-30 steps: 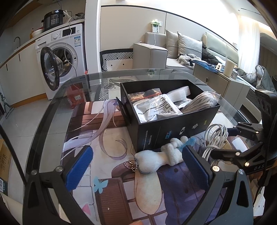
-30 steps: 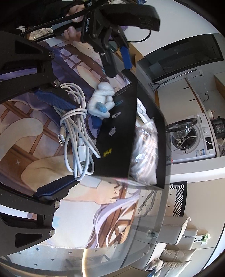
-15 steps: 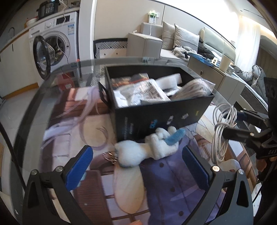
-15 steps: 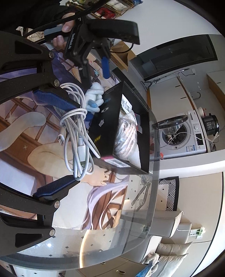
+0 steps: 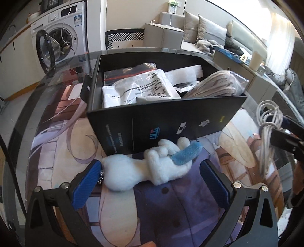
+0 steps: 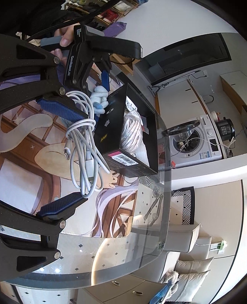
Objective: Organize soft objects
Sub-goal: 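Close right tool on the cable bundle while left tool closes on the plush toy, then lift the plush toy with left tool over the box while right tool carries the cables there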
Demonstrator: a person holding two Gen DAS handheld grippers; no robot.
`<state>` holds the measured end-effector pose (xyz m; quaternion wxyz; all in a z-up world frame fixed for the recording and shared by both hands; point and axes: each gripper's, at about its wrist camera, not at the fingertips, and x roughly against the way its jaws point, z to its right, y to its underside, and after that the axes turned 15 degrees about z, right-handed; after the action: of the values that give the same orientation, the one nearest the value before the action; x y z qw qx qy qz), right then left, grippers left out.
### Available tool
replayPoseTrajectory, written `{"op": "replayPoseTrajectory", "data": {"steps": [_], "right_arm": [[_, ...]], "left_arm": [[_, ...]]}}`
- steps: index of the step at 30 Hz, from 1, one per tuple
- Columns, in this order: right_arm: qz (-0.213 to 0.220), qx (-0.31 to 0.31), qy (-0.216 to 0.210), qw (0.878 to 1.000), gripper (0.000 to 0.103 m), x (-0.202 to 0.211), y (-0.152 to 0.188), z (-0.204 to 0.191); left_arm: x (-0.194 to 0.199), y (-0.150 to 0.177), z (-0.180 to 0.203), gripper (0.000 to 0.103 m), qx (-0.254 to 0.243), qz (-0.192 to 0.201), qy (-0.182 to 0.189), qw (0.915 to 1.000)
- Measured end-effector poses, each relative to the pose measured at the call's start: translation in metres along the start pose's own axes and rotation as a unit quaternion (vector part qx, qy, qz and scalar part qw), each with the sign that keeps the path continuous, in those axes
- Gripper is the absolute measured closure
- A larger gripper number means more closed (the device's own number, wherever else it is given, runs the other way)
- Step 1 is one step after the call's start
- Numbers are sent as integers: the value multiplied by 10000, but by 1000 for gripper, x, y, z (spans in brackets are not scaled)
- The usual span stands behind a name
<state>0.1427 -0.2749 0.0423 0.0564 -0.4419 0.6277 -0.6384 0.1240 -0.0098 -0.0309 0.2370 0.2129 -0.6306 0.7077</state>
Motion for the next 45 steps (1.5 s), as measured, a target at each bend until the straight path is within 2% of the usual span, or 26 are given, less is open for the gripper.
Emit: {"op": "replayPoseTrajectory", "data": {"steps": [10, 13, 14, 20, 32, 45], "right_arm": [[-56, -25, 8, 10000, 27, -4, 2, 1], [-47, -12, 18, 10000, 27, -4, 2, 1], [-41, 3, 29, 10000, 27, -4, 2, 0], [-13, 31, 19, 10000, 27, -3, 0, -1], [215, 136, -22, 9997, 27, 7, -7, -11], [932, 269, 350, 9947, 26, 28, -29, -26]], "left_arm": [[-10, 1, 13, 0, -357, -65, -412, 9985], [-10, 1, 13, 4, -351, -53, -407, 9985], [-8, 1, 13, 11, -379, -19, -339, 9987], [2, 6, 12, 12, -479, 29, -189, 9987], [50, -4, -1, 12, -344, 605, 29, 9976], [81, -33, -9, 12, -296, 1235, 80, 9919]]}}
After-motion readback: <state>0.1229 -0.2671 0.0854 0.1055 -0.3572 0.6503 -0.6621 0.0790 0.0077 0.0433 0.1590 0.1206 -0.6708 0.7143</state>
